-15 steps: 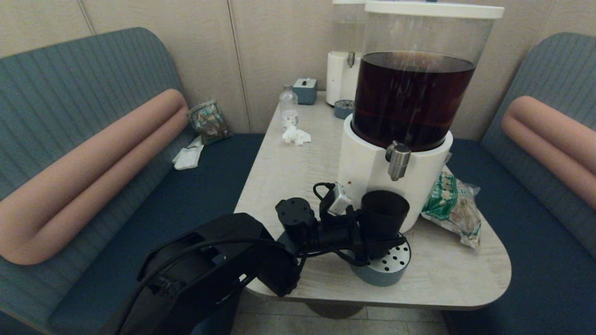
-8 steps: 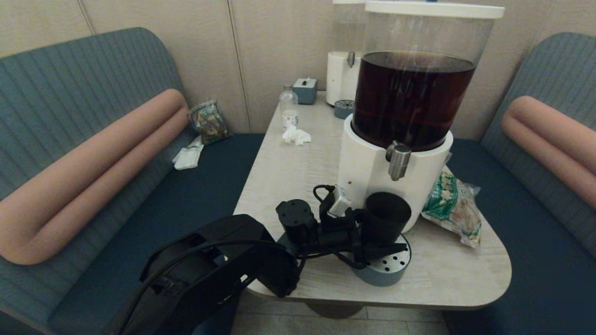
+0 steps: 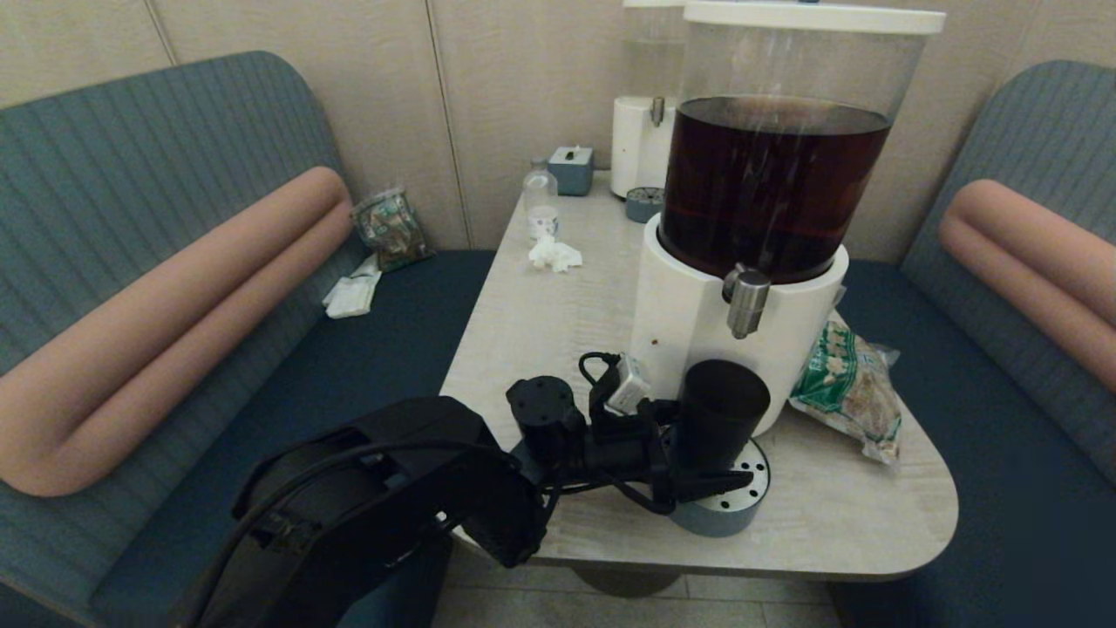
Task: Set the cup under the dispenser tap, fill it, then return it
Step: Place it under the water dispenser
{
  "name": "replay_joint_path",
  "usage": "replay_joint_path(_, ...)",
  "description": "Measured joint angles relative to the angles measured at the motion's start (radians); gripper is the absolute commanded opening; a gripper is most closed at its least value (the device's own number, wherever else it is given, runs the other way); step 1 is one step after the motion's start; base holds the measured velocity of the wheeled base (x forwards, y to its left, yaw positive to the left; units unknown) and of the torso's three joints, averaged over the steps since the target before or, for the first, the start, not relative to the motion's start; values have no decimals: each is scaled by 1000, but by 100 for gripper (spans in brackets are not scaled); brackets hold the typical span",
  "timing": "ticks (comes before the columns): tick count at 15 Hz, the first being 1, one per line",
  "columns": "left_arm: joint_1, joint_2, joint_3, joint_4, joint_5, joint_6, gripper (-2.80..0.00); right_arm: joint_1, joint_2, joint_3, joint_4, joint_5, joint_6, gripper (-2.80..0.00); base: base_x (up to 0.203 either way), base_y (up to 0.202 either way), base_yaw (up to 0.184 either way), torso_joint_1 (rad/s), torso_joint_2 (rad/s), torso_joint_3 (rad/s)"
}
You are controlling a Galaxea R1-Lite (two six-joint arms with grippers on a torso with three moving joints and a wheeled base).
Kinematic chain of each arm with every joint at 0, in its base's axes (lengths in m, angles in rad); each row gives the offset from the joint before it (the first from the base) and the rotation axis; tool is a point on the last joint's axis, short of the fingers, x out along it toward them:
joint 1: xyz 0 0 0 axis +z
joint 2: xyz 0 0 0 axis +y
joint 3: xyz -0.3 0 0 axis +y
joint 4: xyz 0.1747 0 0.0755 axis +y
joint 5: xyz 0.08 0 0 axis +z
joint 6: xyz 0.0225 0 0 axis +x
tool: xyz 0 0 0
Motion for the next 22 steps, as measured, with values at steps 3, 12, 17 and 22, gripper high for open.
replay_joint_path(3,9,-34,73,-1,-11,22,0,0,0,0,0,0,0,-280,0,0,0,0,0,0)
replay_joint_path(12,69,-97,167,-5,-30,72,0,0,0,0,0,0,0,-280,0,0,0,0,0,0)
replay_joint_path(17,76,-171,295,-5,-40,95,0,0,0,0,0,0,-1,-280,0,0,0,0,0,0)
replay_joint_path(22,84,-268,474,-5,-40,131,0,0,0,0,0,0,0,-280,0,0,0,0,0,0)
